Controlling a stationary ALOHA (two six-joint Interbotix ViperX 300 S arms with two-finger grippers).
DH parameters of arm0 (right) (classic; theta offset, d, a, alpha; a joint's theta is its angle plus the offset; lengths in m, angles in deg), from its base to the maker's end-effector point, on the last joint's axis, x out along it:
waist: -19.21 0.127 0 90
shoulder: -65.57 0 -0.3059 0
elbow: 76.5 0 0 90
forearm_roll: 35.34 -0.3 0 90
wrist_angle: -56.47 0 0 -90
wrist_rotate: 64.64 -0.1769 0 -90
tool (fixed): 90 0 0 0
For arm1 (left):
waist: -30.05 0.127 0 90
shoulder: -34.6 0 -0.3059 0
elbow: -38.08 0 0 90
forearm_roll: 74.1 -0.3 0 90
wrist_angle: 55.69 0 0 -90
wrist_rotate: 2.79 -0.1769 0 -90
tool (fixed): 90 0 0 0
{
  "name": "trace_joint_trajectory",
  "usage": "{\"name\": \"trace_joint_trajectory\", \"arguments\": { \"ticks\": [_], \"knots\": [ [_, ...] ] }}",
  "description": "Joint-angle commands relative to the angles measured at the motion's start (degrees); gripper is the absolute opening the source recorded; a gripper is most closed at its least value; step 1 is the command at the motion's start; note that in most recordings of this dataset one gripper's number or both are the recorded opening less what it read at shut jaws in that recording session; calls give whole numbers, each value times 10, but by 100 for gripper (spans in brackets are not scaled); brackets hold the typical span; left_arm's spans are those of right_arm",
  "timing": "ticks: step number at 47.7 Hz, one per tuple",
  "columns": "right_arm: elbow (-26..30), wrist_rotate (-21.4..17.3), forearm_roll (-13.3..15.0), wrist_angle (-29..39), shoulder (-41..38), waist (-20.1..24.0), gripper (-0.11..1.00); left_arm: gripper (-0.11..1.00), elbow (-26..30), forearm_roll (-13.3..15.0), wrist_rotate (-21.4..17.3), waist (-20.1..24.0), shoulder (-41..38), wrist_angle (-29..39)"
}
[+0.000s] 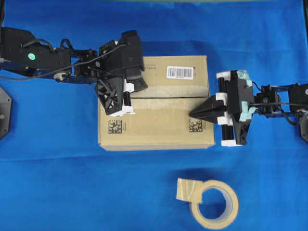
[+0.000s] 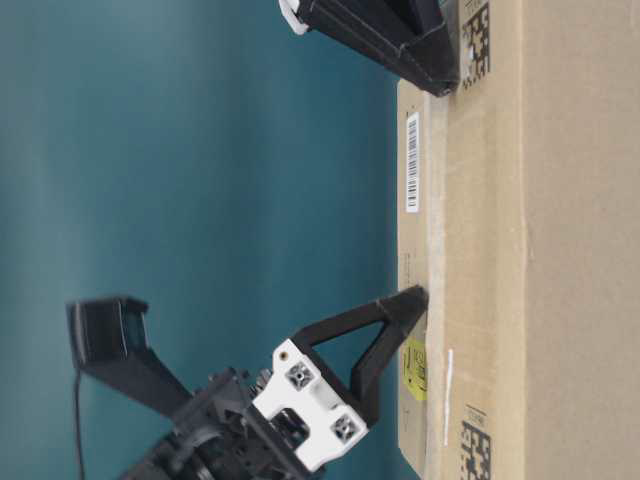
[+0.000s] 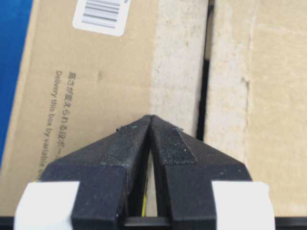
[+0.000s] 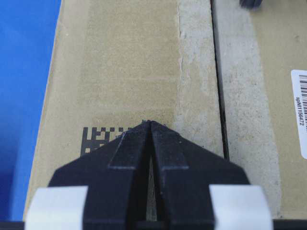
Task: Close the cardboard box.
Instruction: 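Press both top flaps down along the seam with both grippers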
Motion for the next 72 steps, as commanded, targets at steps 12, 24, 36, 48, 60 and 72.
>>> {"name": "trace_joint_trajectory", "arguments": {
  "ticks": [12, 24, 36, 48, 60, 72],
  "knots": [
    [10, 3, 0, -10, 3, -21, 0, 1, -12, 2, 9, -11, 11, -24],
    [4, 4, 0, -7, 3, -61, 0, 1, -12, 2, 8, -11, 11, -24],
    [-11, 4, 0, -10, 3, -71, 0, 1, -13, 2, 8, -15, 11, -24],
    [-20, 4, 0, -13, 3, -71, 0, 1, -15, 2, 8, -15, 12, -36],
    [-30, 4, 0, -31, 4, -72, 0, 1, -42, 2, 9, -20, 29, -105],
    [-32, 4, 0, -37, 3, -72, 0, 1, -129, 2, 5, -25, 81, -255]
  ]
}}
